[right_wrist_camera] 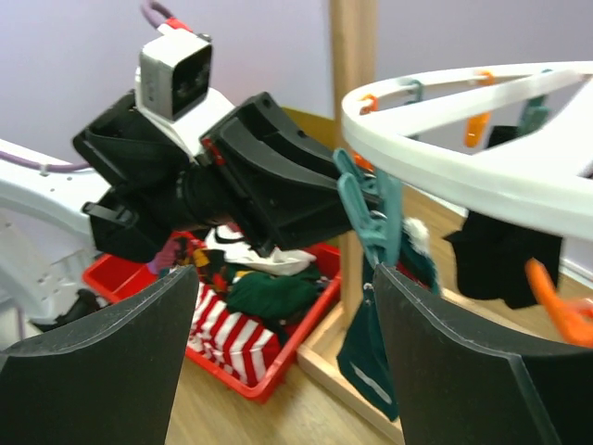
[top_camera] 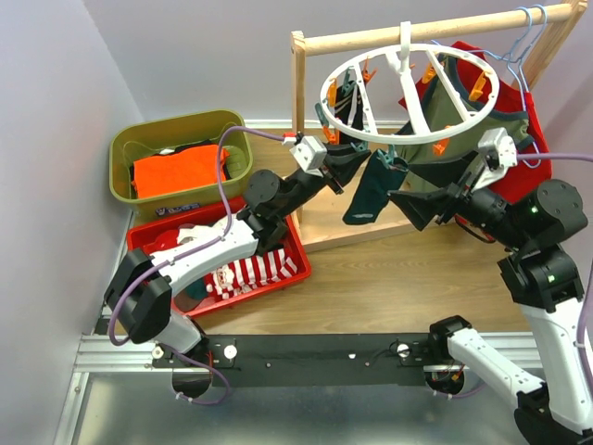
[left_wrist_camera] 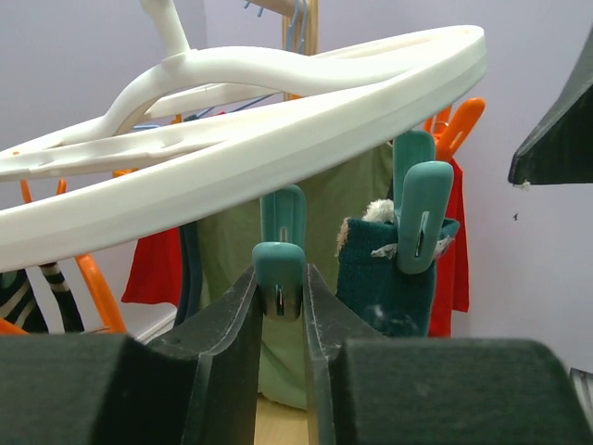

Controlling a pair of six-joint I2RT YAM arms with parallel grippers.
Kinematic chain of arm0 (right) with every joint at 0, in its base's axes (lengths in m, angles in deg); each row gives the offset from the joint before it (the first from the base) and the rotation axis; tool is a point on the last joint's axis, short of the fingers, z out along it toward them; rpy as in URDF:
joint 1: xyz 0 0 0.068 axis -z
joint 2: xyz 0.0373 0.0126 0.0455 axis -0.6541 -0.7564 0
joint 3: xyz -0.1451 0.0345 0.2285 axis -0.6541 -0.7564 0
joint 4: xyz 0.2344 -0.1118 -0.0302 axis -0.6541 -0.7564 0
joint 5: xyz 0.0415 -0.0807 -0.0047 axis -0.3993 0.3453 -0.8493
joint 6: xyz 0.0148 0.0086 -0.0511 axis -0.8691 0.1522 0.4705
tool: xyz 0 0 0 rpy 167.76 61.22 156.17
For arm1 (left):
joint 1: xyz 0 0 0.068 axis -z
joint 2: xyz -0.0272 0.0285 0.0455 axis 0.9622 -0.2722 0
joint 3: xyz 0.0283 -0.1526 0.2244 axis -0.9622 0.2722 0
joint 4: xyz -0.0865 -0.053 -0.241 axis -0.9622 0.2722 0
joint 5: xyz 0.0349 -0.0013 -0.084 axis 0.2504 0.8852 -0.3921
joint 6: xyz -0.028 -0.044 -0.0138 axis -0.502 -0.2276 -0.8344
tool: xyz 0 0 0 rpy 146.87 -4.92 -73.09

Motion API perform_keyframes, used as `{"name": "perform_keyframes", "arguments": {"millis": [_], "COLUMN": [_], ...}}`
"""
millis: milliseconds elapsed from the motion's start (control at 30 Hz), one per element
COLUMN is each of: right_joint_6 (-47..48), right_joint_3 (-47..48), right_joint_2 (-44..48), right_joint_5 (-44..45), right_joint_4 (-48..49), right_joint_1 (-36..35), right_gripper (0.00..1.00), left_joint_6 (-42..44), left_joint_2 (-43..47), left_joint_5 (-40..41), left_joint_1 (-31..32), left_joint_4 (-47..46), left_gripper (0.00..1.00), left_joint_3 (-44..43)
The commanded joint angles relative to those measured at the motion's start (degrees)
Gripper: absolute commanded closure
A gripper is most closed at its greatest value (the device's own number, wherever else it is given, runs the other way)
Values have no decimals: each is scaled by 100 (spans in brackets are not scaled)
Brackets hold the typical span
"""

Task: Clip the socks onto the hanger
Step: Open the clamp at the hanger.

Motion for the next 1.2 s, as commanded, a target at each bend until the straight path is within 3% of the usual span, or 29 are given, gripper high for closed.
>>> {"name": "perform_keyframes", "arguments": {"millis": [0, 200, 367, 700, 1167], "right_joint_6": [-481, -1359, -1625, -844, -439], "right_joint_3": [165, 95, 218, 578, 403], "right_joint_2": [-301, -679, -1109, -1260, -1163], "right_joint_5": [-863, -1698, -1709, 627, 1016], "right_joint_4": [370, 1231, 1478, 643, 212], "right_joint_1": [-37, -37, -37, -29, -37], "right_gripper": [16, 21, 23, 23, 28], "left_joint_6": [3, 152, 196, 284, 310], "left_joint_2": [169, 432, 547, 556, -6], "left_joint_5": [52, 324, 571, 659, 676], "left_joint_1": [84, 215, 294, 541, 945], "left_joint_4": [-175, 317, 1116, 2189, 3156], "left_gripper": [80, 85, 88, 91, 92], "left_joint_3": [35, -44, -315, -755, -1765]}}
